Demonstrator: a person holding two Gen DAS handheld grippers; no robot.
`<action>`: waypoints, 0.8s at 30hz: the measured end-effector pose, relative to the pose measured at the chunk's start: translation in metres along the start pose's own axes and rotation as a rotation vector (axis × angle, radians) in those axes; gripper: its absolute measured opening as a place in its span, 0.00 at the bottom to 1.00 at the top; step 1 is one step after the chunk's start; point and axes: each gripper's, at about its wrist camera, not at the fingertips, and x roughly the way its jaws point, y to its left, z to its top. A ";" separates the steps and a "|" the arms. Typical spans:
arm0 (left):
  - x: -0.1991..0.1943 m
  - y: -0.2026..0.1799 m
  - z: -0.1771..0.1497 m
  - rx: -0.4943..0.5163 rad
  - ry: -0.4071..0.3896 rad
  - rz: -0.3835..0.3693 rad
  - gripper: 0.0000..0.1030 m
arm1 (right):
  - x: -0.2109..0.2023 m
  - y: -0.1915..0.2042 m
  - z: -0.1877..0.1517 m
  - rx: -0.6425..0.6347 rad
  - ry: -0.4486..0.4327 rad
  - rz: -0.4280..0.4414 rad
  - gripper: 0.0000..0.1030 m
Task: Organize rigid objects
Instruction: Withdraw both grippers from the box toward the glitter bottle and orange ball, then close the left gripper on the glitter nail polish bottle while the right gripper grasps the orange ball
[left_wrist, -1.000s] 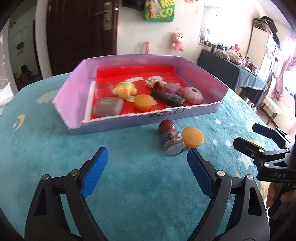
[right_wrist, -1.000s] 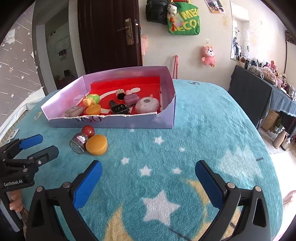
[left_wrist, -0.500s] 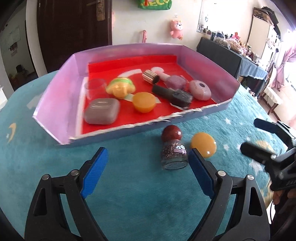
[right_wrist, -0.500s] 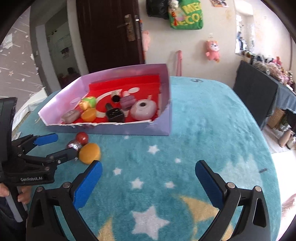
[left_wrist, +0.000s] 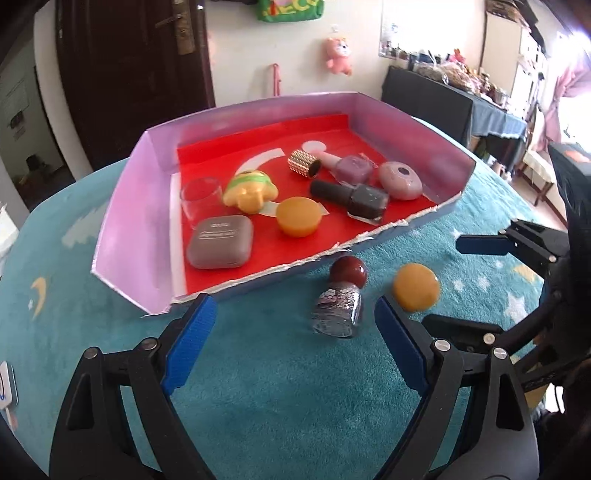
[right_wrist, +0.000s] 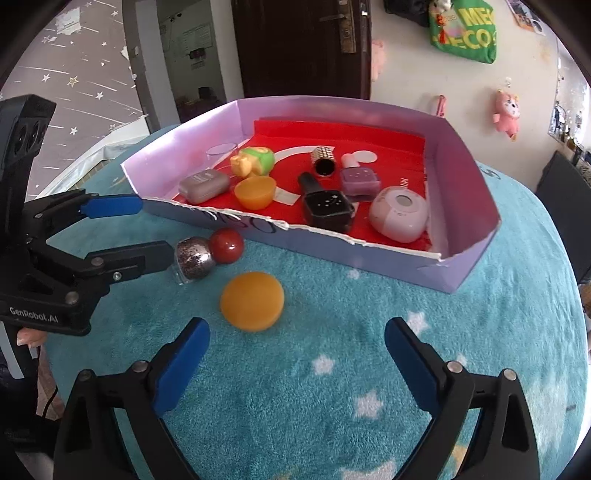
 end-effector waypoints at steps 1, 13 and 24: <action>0.002 -0.001 0.000 0.005 0.007 -0.006 0.86 | 0.002 0.000 0.001 -0.004 0.005 0.006 0.92; 0.019 -0.007 0.002 0.026 0.046 -0.056 0.62 | 0.014 0.013 0.010 -0.076 0.030 0.014 0.73; 0.029 -0.014 0.000 0.018 0.044 -0.110 0.31 | 0.013 0.022 0.010 -0.117 0.010 0.016 0.39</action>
